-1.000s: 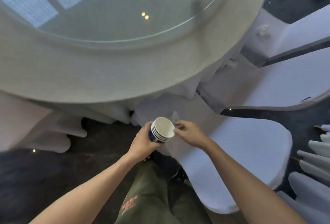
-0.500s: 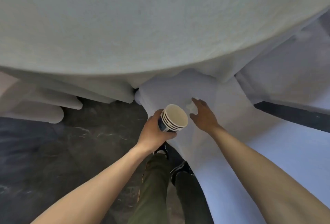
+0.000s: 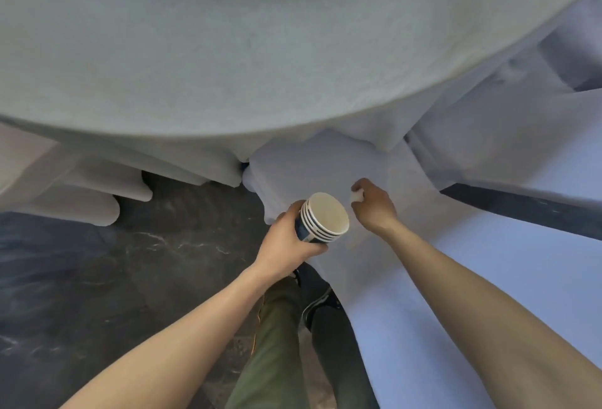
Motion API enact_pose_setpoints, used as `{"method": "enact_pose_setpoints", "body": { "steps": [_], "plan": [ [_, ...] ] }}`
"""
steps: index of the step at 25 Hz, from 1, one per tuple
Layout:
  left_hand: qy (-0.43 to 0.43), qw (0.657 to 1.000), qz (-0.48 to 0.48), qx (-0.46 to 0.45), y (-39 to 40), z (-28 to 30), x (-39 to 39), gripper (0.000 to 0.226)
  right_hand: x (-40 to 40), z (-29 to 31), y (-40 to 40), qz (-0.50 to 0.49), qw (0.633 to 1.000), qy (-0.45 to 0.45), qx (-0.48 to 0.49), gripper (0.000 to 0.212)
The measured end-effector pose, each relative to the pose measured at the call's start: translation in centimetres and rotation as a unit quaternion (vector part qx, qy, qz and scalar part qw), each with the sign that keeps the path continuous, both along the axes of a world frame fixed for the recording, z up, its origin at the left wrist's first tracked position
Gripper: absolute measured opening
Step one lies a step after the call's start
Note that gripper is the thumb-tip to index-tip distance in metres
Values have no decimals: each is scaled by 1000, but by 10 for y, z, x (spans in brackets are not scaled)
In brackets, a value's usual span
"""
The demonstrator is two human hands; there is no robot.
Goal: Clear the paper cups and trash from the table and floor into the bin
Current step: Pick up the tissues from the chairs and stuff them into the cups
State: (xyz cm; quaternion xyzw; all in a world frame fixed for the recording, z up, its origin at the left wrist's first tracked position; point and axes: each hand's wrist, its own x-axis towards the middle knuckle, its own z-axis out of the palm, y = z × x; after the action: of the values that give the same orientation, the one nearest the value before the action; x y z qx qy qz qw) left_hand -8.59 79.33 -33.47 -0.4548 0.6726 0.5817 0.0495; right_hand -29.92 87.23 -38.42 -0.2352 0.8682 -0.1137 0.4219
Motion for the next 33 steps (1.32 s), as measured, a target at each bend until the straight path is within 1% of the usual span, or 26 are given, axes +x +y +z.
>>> {"method": "enact_pose_setpoints", "body": {
  "steps": [1, 3, 5, 6, 8, 9, 10, 12, 14, 17, 20, 23, 25, 29, 33],
  "plan": [
    [12, 1000, -7, -9, -1, 16, -6, 81, -5, 29, -3, -26, 1000, 3, -17, 33],
    [31, 999, -12, -25, -1, 54, -20, 82, -15, 91, -5, -102, 991, -15, -88, 25],
    [65, 997, -19, -28, 5, 93, -41, 80, -26, 162, 6, -198, 960, -60, -190, 19],
    [85, 996, -21, -29, 10, 112, -52, 79, -31, 193, 13, -220, 945, -71, -232, 19],
    [126, 991, -25, -37, 22, 152, -76, 76, -36, 248, 35, -222, 928, -79, -288, 22],
    [148, 988, -27, -47, 32, 172, -88, 75, -38, 273, 48, -214, 926, -75, -302, 22],
    [166, 984, -29, -53, 44, 189, -97, 75, -38, 292, 62, -195, 931, -60, -303, 21],
    [187, 978, -45, -77, 75, 221, -110, 77, -40, 321, 97, -156, 942, 16, -296, 18],
    [199, 973, -47, -111, 113, 241, -118, 79, -45, 343, 135, -106, 947, 87, -290, 18],
    [215, 965, -45, -147, 175, 260, -133, 80, -58, 367, 197, -19, 951, 131, -278, 23],
    [227, 958, -43, -168, 228, 275, -157, 76, -76, 385, 255, 46, 960, 100, -257, 26],
    [223, 957, -38, -181, 259, 283, -174, 75, -96, 393, 288, 94, 963, 64, -246, 35],
    [225, 956, -28, -183, 264, 287, -188, 76, -115, 399, 292, 109, 962, 56, -243, 36],
    [220, 957, 7, -187, 253, 288, -225, 77, -153, 403, 273, 142, 961, 42, -234, 36],
    [225, 959, 33, -169, 227, 270, -277, 82, -207, 400, 250, 152, 962, 40, -224, 33]
  ]
}}
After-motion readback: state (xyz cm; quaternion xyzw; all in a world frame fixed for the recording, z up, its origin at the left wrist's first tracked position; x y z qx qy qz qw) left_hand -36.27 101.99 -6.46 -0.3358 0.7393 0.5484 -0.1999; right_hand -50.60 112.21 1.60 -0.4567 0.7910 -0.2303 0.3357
